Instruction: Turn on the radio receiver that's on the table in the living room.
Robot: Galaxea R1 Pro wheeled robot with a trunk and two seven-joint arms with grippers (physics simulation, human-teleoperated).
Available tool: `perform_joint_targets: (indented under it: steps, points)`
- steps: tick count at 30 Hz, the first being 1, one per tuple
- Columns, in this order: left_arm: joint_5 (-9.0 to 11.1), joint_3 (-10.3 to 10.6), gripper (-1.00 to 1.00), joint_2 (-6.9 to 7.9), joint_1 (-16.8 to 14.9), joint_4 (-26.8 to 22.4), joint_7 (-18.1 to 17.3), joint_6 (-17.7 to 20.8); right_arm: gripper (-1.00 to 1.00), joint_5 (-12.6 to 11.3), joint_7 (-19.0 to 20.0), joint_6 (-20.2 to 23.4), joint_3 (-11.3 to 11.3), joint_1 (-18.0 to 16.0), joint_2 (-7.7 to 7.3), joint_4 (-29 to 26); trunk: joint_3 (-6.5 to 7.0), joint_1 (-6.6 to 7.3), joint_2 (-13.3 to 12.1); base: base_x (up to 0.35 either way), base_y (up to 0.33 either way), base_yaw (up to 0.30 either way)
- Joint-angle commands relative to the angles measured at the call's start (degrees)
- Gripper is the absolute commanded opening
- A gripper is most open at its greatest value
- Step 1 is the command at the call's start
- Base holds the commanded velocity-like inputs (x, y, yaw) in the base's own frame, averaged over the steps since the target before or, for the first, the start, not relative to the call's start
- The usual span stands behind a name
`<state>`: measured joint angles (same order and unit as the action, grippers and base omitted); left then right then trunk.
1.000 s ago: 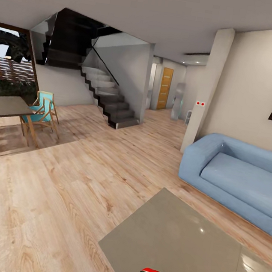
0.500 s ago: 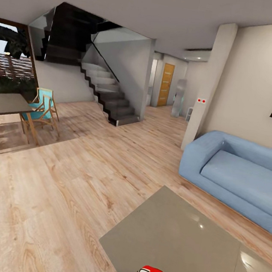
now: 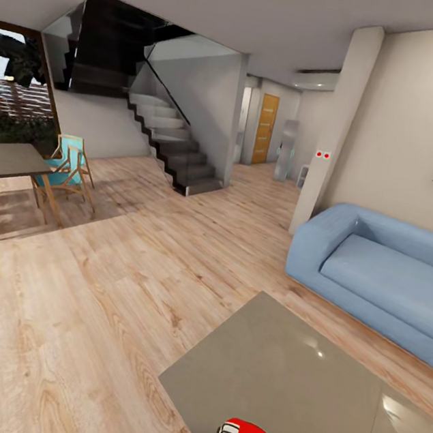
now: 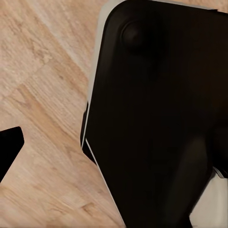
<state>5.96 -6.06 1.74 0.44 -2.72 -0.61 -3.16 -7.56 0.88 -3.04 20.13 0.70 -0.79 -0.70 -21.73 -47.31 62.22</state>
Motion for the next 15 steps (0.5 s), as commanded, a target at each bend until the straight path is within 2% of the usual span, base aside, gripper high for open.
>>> perform_joint_targets:
  steps: [1, 15]
  points:
    - [0.0, 0.0, 1.0, 0.0, 0.0, 0.0, 0.0, 0.0, 1.0, 0.0, 0.0, 0.01, 0.0, 0.0, 0.0, 0.0, -0.1, 0.0, 0.0, 0.0, 0.0, 0.0]
    - [-0.03, 0.08, 1.0, -0.01, 0.0, 0.0, 0.01, 0.0, 1.0, 0.0, 0.0, 0.0, 0.0, 0.0, 0.0, 0.0, -1.39, 0.0, 0.0, 0.0, 0.0, 0.0]
